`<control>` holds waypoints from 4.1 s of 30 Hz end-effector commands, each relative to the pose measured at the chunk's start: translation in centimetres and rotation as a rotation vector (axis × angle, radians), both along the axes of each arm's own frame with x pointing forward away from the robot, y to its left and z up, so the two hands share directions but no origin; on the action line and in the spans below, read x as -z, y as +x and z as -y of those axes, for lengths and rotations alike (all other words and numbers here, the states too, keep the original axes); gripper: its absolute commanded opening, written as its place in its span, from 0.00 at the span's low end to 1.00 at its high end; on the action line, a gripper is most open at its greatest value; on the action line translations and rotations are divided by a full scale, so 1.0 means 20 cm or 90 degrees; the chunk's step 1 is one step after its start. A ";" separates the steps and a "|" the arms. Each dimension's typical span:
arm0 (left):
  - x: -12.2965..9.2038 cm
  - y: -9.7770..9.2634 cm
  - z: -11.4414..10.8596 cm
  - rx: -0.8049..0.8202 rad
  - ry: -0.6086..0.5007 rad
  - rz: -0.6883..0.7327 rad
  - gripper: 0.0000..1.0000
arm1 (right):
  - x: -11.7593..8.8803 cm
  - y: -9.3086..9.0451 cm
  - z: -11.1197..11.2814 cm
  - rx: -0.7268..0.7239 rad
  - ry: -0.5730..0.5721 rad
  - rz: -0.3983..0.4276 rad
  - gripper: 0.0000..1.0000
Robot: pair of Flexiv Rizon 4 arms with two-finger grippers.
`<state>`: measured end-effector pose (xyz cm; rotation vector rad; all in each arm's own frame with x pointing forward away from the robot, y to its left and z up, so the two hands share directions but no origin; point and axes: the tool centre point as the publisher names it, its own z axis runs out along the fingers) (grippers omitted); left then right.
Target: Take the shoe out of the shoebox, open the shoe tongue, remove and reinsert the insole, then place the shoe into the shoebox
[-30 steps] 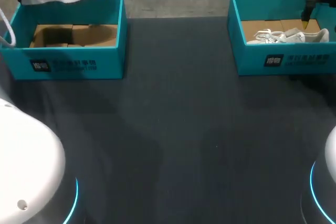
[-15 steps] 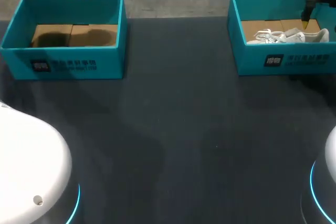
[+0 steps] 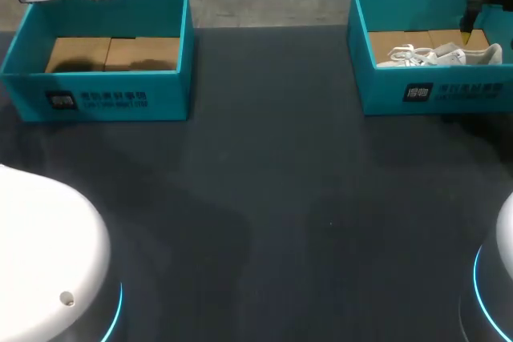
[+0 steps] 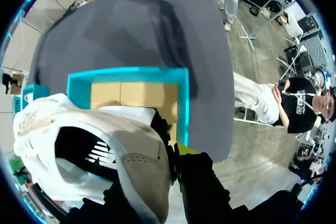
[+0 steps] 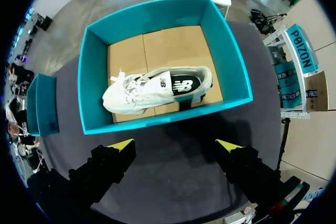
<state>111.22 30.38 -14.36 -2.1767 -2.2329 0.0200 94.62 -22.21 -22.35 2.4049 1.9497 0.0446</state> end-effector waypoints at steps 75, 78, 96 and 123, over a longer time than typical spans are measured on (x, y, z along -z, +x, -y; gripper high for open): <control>0.09 -1.71 0.93 0.127 0.019 -0.057 0.00 | 0.00 0.00 0.00 0.001 -0.001 0.000 1.00; 0.09 -1.71 0.93 0.127 0.019 -0.057 0.00 | 0.00 0.00 0.00 0.001 -0.001 0.000 1.00; 0.30 -1.97 1.17 0.106 0.032 -0.096 0.00 | 0.00 0.00 0.00 0.001 -0.001 0.000 1.00; 0.61 -2.22 1.56 0.160 0.024 -0.128 0.00 | 0.00 0.00 0.00 0.001 -0.001 0.000 1.00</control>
